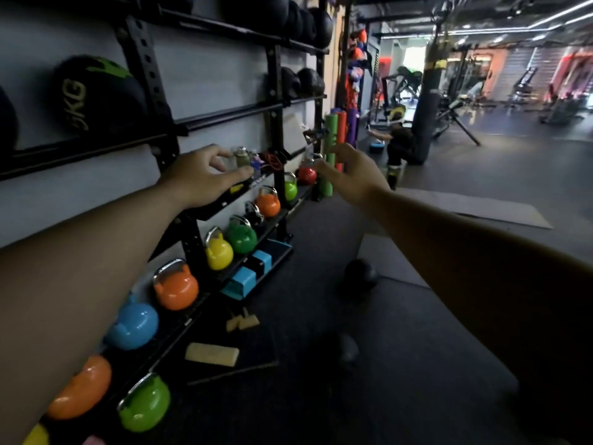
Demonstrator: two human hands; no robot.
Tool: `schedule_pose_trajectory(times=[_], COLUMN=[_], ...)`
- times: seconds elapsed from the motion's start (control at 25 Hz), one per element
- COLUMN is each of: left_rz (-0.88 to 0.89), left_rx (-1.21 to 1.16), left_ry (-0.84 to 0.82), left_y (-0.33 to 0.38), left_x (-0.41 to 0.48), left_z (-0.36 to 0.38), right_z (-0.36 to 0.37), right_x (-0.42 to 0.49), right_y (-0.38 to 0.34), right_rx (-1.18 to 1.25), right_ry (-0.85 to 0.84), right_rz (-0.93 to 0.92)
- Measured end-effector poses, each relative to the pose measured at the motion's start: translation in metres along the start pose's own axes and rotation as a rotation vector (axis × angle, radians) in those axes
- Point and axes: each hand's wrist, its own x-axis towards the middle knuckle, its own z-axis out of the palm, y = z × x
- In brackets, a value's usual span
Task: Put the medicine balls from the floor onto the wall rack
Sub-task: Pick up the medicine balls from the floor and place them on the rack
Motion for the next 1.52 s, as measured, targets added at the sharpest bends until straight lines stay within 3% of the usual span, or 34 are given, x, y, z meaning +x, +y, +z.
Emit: schedule_pose_trajectory(times=[0.2, 0.36, 0.68, 1.12, 1.52], left_rz=[-0.011, -0.05, -0.241, -0.453, -0.604], left_rx=[0.017, -0.009, -0.036, -0.112, -0.156], left_ry=[-0.141, -0.223, -0.333, -0.506, -0.608], left_y=[0.038, 0.058, 0.017, -0.161, -0.373], left_x=[0.032, 0.055, 0.066, 0.165, 0.19], left_z=[0.14, 0.247, 0.381, 0.551, 0.847], right_z=[-0.022, -0.016, 0.043, 0.213, 0.464], right_x=[-0.003, 0.004, 0.001, 0.047, 0.031], right_y=[0.146, 0.246, 0.376, 0.533, 0.776], right_rx=[-0.024, -0.069, -0.052, -0.101, -0.097], right_ry=[-0.047, -0.136, -0.315, -0.434, -0.574], right_rz=[0.212, 0.276, 0.391, 0.574, 0.672])
